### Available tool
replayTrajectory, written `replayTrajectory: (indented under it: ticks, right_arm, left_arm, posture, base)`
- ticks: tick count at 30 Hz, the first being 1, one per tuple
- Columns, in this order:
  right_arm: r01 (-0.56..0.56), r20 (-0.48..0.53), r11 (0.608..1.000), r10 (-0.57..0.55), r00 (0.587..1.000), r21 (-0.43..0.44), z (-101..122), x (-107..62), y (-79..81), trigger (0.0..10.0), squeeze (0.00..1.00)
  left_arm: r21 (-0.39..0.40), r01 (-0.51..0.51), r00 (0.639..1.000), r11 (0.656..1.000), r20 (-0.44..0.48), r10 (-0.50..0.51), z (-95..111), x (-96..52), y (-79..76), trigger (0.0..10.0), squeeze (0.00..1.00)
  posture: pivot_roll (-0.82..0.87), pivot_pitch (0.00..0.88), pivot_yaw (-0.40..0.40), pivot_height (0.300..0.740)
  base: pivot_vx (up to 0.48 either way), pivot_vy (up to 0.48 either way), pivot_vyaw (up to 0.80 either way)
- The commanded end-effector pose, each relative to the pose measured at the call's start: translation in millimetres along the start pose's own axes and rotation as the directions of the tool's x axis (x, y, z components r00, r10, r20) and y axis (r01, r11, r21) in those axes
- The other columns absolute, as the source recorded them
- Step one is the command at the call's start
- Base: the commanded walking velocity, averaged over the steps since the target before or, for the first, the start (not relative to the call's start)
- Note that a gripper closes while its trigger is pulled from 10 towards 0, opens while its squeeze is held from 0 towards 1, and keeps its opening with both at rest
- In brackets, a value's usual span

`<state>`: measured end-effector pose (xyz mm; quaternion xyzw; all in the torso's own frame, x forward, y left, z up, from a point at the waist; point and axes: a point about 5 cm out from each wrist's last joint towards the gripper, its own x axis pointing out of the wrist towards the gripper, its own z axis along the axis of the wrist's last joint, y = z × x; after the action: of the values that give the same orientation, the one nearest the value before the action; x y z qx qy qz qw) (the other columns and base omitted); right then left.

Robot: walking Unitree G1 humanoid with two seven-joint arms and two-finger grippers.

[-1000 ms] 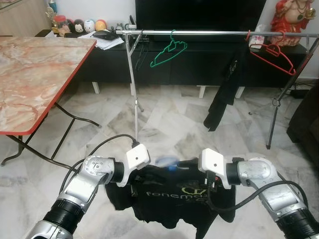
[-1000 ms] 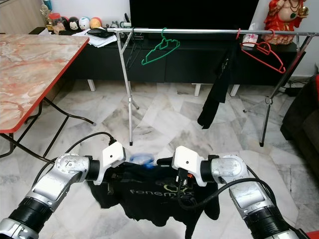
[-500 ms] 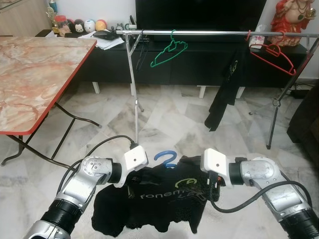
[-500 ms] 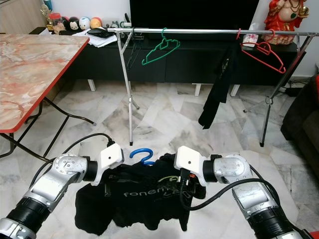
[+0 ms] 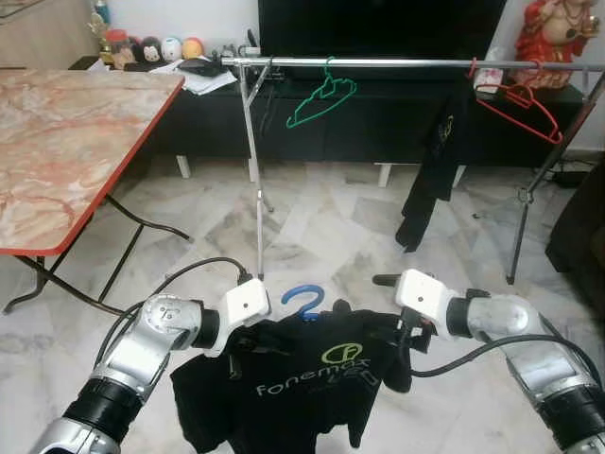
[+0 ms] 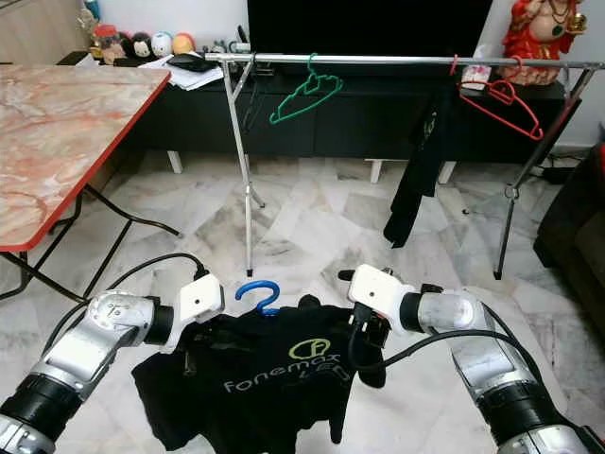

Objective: Hang hanger

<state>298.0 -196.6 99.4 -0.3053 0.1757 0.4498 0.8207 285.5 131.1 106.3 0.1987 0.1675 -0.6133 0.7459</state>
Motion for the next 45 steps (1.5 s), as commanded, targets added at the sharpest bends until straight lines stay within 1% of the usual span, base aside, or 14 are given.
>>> replayTrajectory:
  ticks: [1, 2, 5, 8, 14, 18, 19, 22, 23, 29, 35, 39, 41, 45]
  right_arm:
    - [-0.002, -0.024, 1.000, 0.002, 1.000, 0.001, -7.4, -2.6, 2.2, 10.0, 0.00]
    - [-0.023, -0.056, 1.000, 0.022, 0.998, -0.014, -13.6, -2.3, 6.9, 10.0, 0.00]
    - [-0.040, -0.051, 0.999, 0.040, 0.998, 0.004, -17.2, -2.2, 12.1, 10.0, 0.00]
    - [-0.042, -0.066, 0.999, 0.042, 0.997, 0.008, -23.7, -5.1, 15.4, 10.0, 0.00]
    - [-0.036, -0.062, 0.998, 0.039, 0.997, 0.042, -30.8, -15.1, 16.7, 10.0, 0.00]
    - [-0.039, -0.077, 0.998, 0.042, 0.996, 0.045, -34.8, -17.0, 18.1, 10.0, 0.00]
    - [-0.023, -0.083, 0.998, 0.028, 0.996, 0.056, -38.1, -17.7, 19.2, 10.0, 0.00]
    - [-0.016, -0.086, 0.998, 0.022, 0.996, 0.062, -41.2, -17.1, 21.7, 10.0, 0.00]
    - [-0.021, -0.094, 0.998, 0.027, 0.995, 0.067, -43.8, -14.7, 24.8, 10.0, 0.00]
    - [-0.015, -0.093, 0.995, 0.024, 0.995, 0.099, -48.8, -7.2, 31.6, 10.0, 0.00]
    - [0.020, -0.110, 0.992, -0.007, 0.994, 0.122, -56.6, -7.3, 32.1, 10.0, 0.00]
    - [0.032, -0.119, 0.992, -0.017, 0.993, 0.125, -59.7, -7.9, 31.8, 10.0, 0.00]
    - [0.064, -0.148, 0.990, -0.044, 0.988, 0.128, -65.5, -8.2, 30.6, 10.0, 0.00]
    - [0.074, -0.146, 0.988, -0.054, 0.988, 0.134, -67.3, -6.9, 31.1, 10.0, 0.00]
  left_arm:
    - [0.026, -0.008, 0.999, 1.000, 0.049, 0.007, 11.4, -7.2, 4.2, 0.0, 0.00]
    - [0.025, -0.005, 0.999, 1.000, 0.050, 0.004, 11.9, -9.7, 5.0, 0.0, 0.00]
    - [0.026, 0.000, 0.999, 1.000, 0.050, -0.001, 12.7, -12.8, 5.8, 0.0, 0.00]
    - [0.028, 0.012, 0.999, 1.000, 0.043, -0.013, 12.6, -18.8, 6.5, 0.0, 0.00]
    - [0.036, 0.050, 0.999, 0.998, 0.004, -0.050, 8.6, -26.5, 5.0, 0.0, 0.00]
    - [0.033, 0.038, 0.999, 0.999, 0.004, -0.039, 8.0, -27.7, 6.5, 0.0, 0.00]
    - [0.030, 0.029, 1.000, 0.999, 0.006, -0.030, 8.2, -28.9, 7.8, 0.0, 0.00]
    - [0.027, 0.028, 1.000, 0.999, 0.009, -0.028, 9.2, -31.2, 8.3, 0.0, 0.00]
    - [0.022, 0.030, 0.999, 0.999, 0.020, -0.031, 10.5, -31.5, 8.0, 0.0, 0.00]
    - [0.023, 0.050, 0.997, 0.999, 0.054, -0.051, 17.7, -34.4, 5.9, 0.0, 0.00]
    - [0.030, 0.061, 0.997, 0.998, 0.046, -0.062, 18.5, -39.7, 5.7, 0.0, 0.00]
    - [0.028, 0.067, 0.997, 0.997, 0.044, -0.068, 18.3, -40.4, 4.9, 0.0, 0.00]
    - [0.025, 0.083, 0.996, 0.996, 0.030, -0.084, 16.2, -42.2, 2.3, 0.0, 0.00]
    - [0.022, 0.089, 0.996, 0.996, 0.020, -0.090, 13.5, -45.4, 0.0, 0.0, 0.00]
  posture:
    - [-0.08, 0.000, -0.020, 0.740]
    - [-0.08, 0.000, -0.020, 0.740]
    - [-0.08, 0.000, -0.022, 0.740]
    - [-0.09, 0.000, -0.022, 0.740]
    - [-0.08, 0.000, -0.022, 0.740]
    - [-0.08, 0.000, -0.022, 0.740]
    - [-0.09, 0.000, -0.021, 0.740]
    - [-0.08, 0.000, -0.023, 0.740]
    - [-0.08, 0.000, -0.024, 0.740]
    - [-0.07, 0.000, -0.026, 0.740]
    - [-0.07, 0.000, -0.028, 0.740]
    - [-0.07, 0.000, -0.029, 0.740]
    - [-0.08, 0.000, -0.028, 0.740]
    - [-0.07, 0.000, -0.031, 0.740]
  base:
    - [0.000, 0.000, 0.00]
    - [0.000, 0.000, 0.00]
    - [0.000, 0.000, 0.00]
    - [0.000, 0.000, 0.00]
    - [0.000, 0.000, 0.00]
    - [0.000, 0.000, 0.00]
    - [0.000, 0.000, 0.00]
    - [0.000, 0.000, 0.00]
    - [0.000, 0.000, 0.00]
    - [0.000, 0.000, 0.00]
    - [0.000, 0.000, 0.00]
    - [0.000, 0.000, 0.00]
    - [0.000, 0.000, 0.00]
    - [0.000, 0.000, 0.00]
